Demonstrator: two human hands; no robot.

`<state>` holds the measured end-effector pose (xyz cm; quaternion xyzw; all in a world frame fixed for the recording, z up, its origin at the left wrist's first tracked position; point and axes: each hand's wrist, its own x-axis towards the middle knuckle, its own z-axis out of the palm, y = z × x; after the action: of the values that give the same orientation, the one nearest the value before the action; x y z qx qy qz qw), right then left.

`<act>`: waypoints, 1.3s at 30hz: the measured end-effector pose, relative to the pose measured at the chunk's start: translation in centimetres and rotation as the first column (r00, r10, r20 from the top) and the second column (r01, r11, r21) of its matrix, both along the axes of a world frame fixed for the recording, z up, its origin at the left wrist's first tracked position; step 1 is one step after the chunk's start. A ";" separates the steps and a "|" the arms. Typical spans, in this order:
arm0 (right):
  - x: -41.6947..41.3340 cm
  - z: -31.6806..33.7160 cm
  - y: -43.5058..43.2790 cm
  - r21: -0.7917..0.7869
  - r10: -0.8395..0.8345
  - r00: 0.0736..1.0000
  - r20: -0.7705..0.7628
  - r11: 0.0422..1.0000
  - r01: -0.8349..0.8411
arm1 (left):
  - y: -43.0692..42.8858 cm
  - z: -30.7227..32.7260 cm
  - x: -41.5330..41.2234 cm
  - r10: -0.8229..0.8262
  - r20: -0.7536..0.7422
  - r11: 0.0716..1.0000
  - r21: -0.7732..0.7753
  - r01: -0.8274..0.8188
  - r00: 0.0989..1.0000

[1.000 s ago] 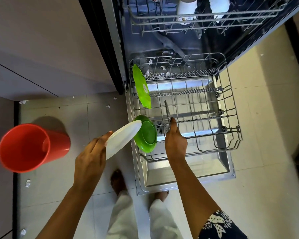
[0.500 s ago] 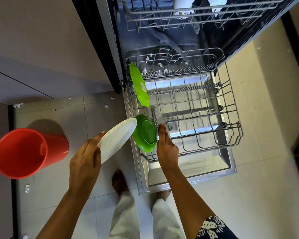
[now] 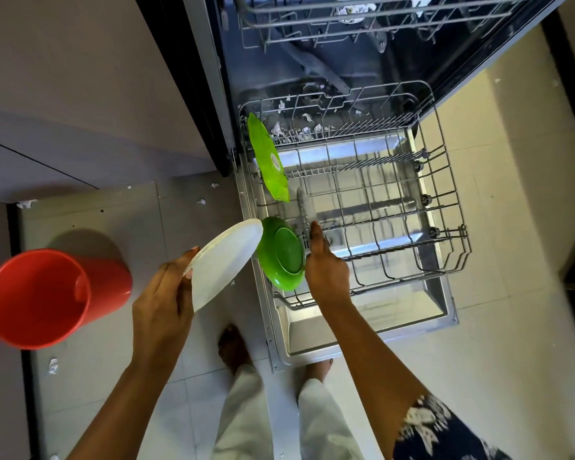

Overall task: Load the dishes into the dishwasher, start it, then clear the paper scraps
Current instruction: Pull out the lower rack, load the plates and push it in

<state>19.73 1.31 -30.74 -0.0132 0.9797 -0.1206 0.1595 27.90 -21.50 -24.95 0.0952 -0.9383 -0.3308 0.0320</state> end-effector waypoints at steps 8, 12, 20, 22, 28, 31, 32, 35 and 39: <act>2.9 2.1 2.1 -0.224 -0.348 0.937 0.018 0.912 0.343 | -0.5 0.0 -0.5 0.015 0.016 1.000 0.005 -0.015 1.000; 2.5 -0.3 2.0 -0.134 -0.195 0.980 -0.024 0.973 0.190 | -0.7 0.1 -0.6 0.024 0.005 1.000 0.006 -0.024 1.000; 0.7 -3.8 0.2 -0.021 -0.040 0.998 0.050 0.999 0.041 | -0.7 0.0 -0.1 0.081 0.011 0.996 0.032 -0.082 0.997; 0.4 -4.4 -0.1 -0.009 -0.003 0.986 0.165 1.000 0.004 | -0.8 -0.1 -0.1 0.092 0.018 0.995 0.036 -0.093 0.996; 1.0 -5.2 -0.6 -0.030 -0.030 0.984 0.175 0.999 0.036 | -0.9 -0.4 -0.3 0.100 0.031 0.994 0.038 -0.101 0.995; 1.2 -5.0 0.5 -0.095 -0.034 0.977 0.211 0.994 0.055 | -0.8 -0.2 -0.7 0.099 0.020 0.991 0.088 -0.101 0.995; 1.4 -5.0 1.1 -0.108 -0.027 0.970 0.240 0.993 0.054 | -0.7 0.0 -0.9 0.100 0.015 0.989 0.105 -0.101 0.995; 1.6 -4.0 2.4 -0.171 -0.013 0.967 0.254 0.984 0.058 | -0.6 0.9 -1.1 0.077 0.010 0.988 0.133 -0.078 0.997; 0.7 1.4 2.8 -0.564 -0.126 0.974 0.187 0.798 0.211 | -1.0 2.9 -1.6 -0.098 -0.016 0.979 0.178 0.100 0.995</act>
<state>20.42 4.12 -29.33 0.0346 0.8797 -0.4279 0.2047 26.30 -22.54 -22.00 0.0496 -0.9083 -0.4152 0.0102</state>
